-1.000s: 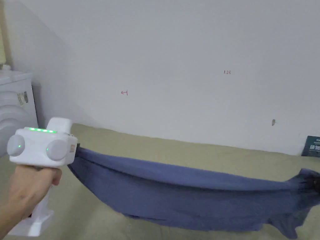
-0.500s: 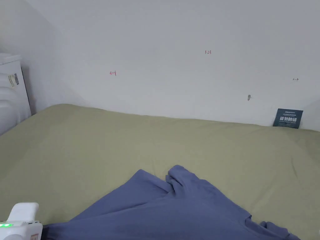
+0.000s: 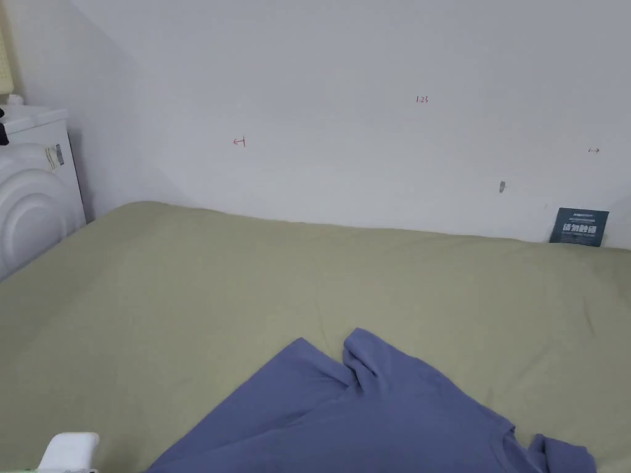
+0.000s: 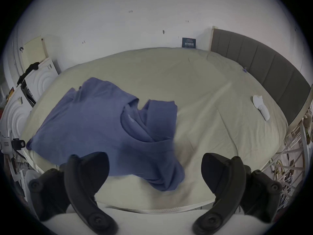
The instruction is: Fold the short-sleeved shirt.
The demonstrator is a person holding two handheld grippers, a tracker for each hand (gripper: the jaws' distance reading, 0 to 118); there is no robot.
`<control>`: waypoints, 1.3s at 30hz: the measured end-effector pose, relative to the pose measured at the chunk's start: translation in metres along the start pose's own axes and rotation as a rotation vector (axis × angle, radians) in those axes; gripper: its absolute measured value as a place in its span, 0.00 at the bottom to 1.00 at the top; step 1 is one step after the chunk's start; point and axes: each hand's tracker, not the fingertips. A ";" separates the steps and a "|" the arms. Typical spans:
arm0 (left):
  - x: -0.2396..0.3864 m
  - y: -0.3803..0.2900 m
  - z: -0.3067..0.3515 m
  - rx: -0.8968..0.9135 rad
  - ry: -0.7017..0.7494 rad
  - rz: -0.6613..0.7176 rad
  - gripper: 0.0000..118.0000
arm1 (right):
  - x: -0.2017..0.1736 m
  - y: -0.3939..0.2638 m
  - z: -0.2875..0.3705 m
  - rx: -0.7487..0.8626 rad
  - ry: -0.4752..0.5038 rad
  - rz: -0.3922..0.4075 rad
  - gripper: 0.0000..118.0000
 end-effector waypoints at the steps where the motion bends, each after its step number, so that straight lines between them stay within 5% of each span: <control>1: 0.002 0.002 0.009 0.060 -0.019 0.003 1.00 | -0.007 0.001 0.002 -0.001 -0.005 0.003 0.95; 5: 0.031 0.012 0.061 0.188 -0.073 0.007 0.99 | -0.029 0.024 0.030 0.121 0.035 0.015 0.95; 8: 0.061 0.026 0.107 0.361 -0.126 -0.039 0.79 | -0.062 0.033 0.062 0.261 0.077 0.038 0.93; 12: 0.102 0.029 0.162 0.554 -0.201 -0.070 0.67 | -0.126 0.037 0.124 0.452 0.128 0.090 0.88; 13: 0.110 0.027 0.171 0.587 -0.221 -0.082 0.42 | -0.137 0.035 0.135 0.491 0.129 0.082 0.71; 14: 0.112 0.024 0.173 0.623 -0.238 -0.097 0.06 | -0.149 0.032 0.145 0.523 0.146 0.076 0.45; 15: 0.120 0.021 0.179 0.648 -0.242 -0.119 0.00 | -0.150 0.033 0.140 0.519 0.165 0.044 0.10; 16: 0.127 0.019 0.182 0.669 -0.237 -0.123 0.00 | -0.156 0.032 0.143 0.527 0.162 0.038 0.02; 18: 0.135 0.012 0.184 0.675 -0.242 -0.161 0.00 | -0.163 0.028 0.146 0.559 0.164 0.004 0.02; 25: 0.131 0.010 0.179 0.660 -0.228 -0.170 0.00 | -0.171 0.021 0.141 0.541 0.146 0.065 0.02; 32: 0.089 0.014 0.170 0.626 -0.139 -0.111 0.00 | -0.171 0.018 0.136 0.538 0.112 0.121 0.02; 39: 0.016 0.009 0.119 0.402 -0.007 -0.049 0.00 | -0.168 0.001 0.107 0.441 0.091 0.123 0.02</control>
